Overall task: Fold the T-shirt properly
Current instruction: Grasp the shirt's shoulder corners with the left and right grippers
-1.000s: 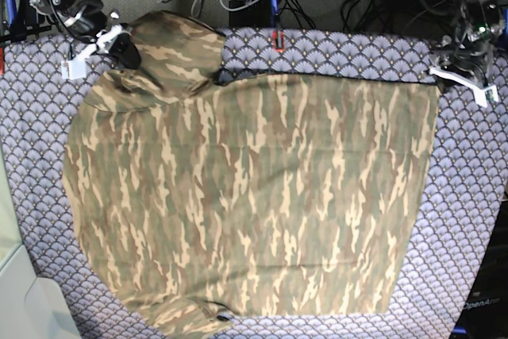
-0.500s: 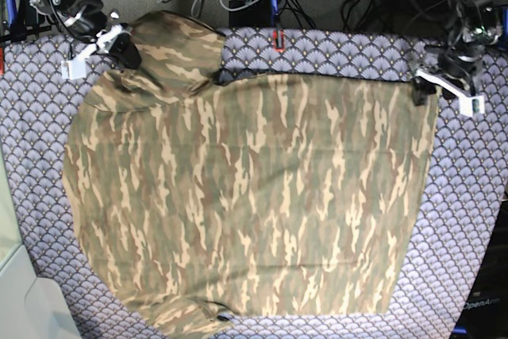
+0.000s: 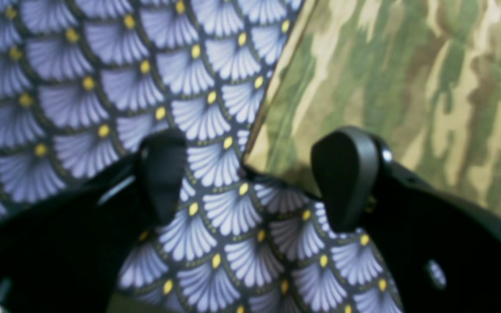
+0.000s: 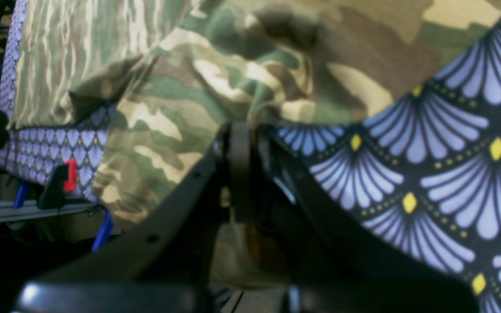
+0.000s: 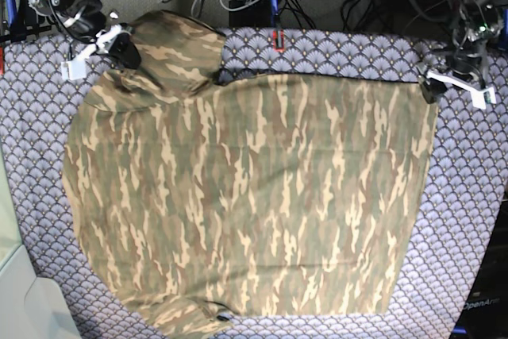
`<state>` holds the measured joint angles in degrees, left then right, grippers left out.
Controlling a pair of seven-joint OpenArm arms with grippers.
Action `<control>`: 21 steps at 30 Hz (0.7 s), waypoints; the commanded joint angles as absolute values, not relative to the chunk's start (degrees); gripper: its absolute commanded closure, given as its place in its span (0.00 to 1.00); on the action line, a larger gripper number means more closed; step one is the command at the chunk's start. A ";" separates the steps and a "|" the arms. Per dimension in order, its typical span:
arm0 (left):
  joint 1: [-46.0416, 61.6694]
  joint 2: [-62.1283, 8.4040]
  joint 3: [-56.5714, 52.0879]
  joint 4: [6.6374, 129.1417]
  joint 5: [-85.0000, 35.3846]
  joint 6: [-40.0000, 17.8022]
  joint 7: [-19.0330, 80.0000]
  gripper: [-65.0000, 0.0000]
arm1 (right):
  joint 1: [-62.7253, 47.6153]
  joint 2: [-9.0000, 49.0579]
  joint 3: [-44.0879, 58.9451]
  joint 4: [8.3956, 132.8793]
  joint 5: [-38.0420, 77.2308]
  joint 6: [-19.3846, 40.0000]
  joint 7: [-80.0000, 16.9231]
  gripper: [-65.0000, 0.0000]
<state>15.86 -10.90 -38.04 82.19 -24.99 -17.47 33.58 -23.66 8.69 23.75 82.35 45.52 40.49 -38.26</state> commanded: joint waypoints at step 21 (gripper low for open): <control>15.87 -10.42 -33.89 78.46 -25.36 -24.31 34.42 0.68 | -24.40 9.27 23.78 82.33 43.21 40.00 -40.84 1.00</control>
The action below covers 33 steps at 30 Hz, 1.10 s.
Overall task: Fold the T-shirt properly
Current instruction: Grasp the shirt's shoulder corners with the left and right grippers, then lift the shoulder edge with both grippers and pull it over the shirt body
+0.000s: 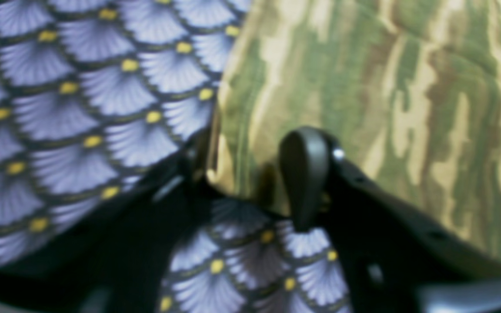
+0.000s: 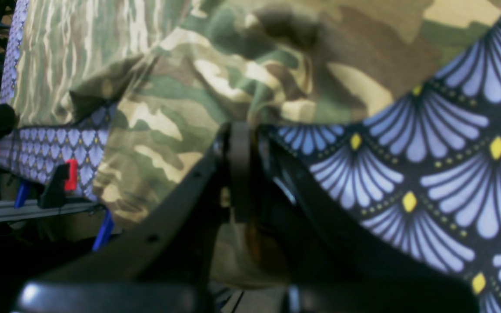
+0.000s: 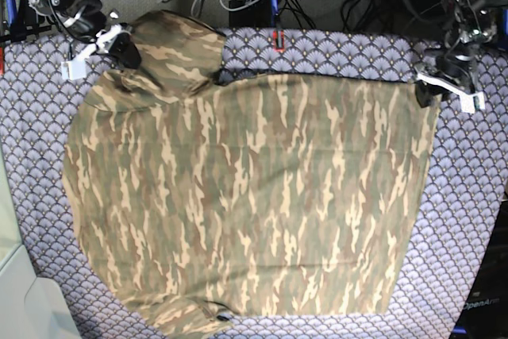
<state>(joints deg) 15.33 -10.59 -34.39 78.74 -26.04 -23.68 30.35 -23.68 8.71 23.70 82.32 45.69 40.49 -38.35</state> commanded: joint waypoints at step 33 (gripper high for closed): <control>15.78 -9.54 -41.01 96.66 -25.27 -24.13 37.41 0.99 | -22.46 9.80 30.99 101.41 43.21 40.00 -40.66 1.00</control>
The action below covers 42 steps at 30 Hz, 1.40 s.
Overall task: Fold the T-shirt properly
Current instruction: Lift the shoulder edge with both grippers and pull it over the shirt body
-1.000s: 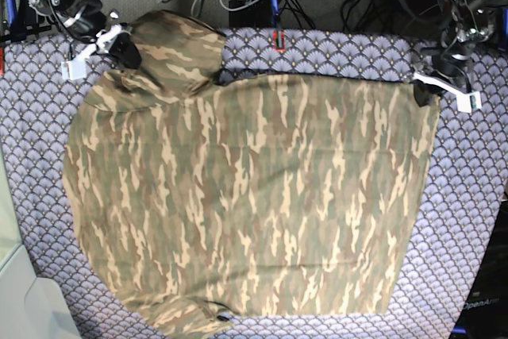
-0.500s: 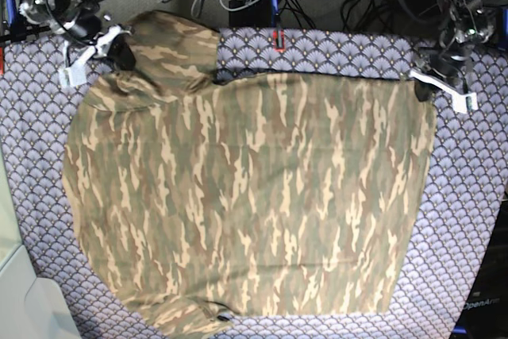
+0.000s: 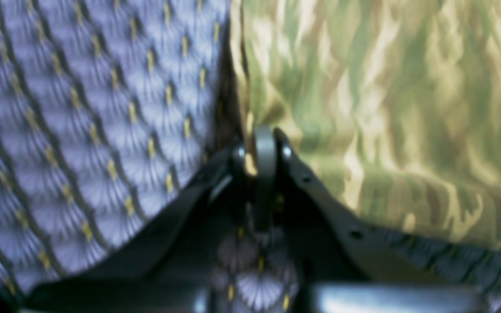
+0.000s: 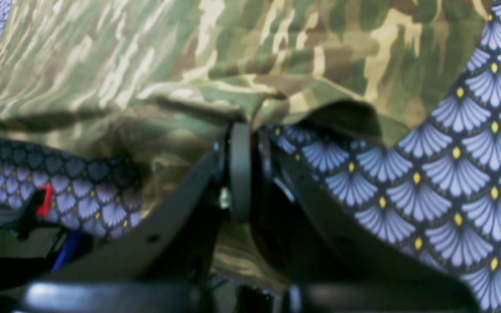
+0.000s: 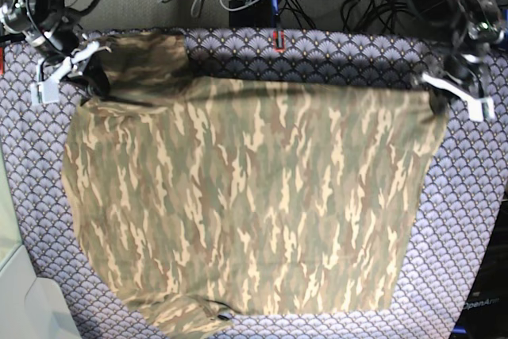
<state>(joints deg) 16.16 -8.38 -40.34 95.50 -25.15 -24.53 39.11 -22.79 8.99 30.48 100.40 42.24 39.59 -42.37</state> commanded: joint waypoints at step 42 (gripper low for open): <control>-12.62 -10.15 -31.52 78.64 -7.25 -24.04 42.86 0.99 | 7.52 16.04 23.87 76.97 42.86 40.00 -40.66 1.00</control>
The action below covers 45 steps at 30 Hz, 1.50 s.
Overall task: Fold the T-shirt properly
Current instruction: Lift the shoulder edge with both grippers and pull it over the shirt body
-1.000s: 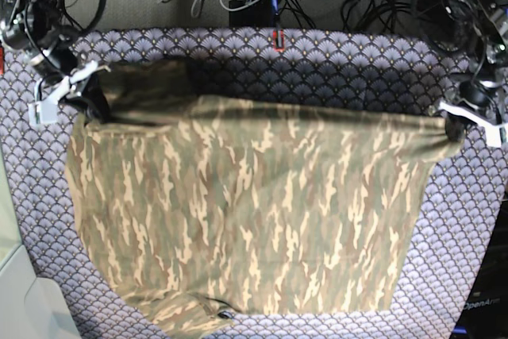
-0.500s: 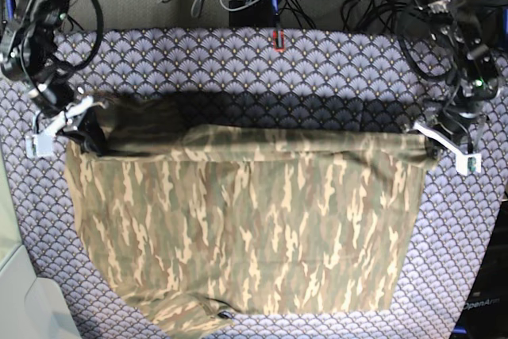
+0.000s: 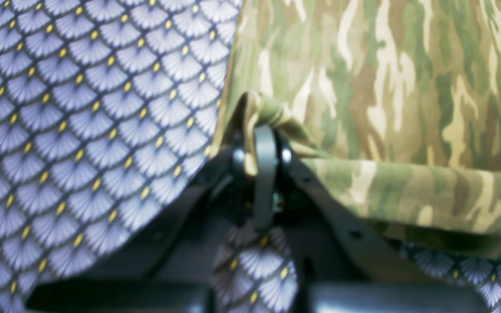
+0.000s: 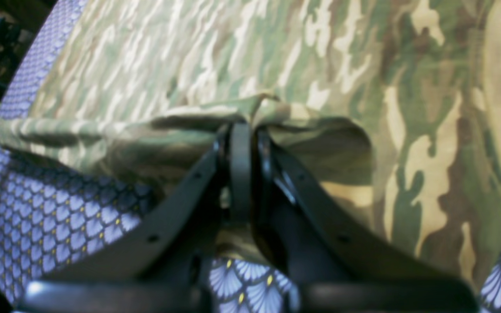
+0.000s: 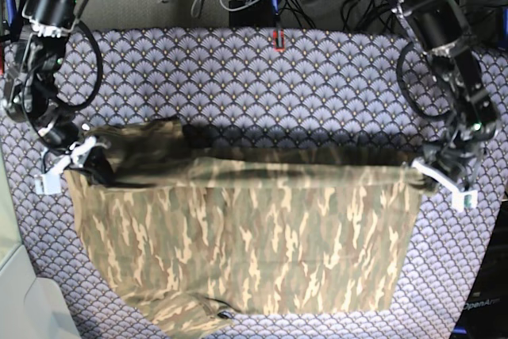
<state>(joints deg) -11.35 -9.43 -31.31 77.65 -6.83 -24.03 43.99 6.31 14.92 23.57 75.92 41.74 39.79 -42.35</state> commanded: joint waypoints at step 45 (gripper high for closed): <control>-24.84 -12.88 -25.19 65.10 2.59 -24.04 31.08 0.99 | 23.87 21.76 6.90 59.91 34.59 40.00 -32.04 1.00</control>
<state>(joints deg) -23.03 -12.21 -25.06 64.12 3.01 -24.23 32.64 22.20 20.93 6.57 59.07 33.52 39.79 -33.58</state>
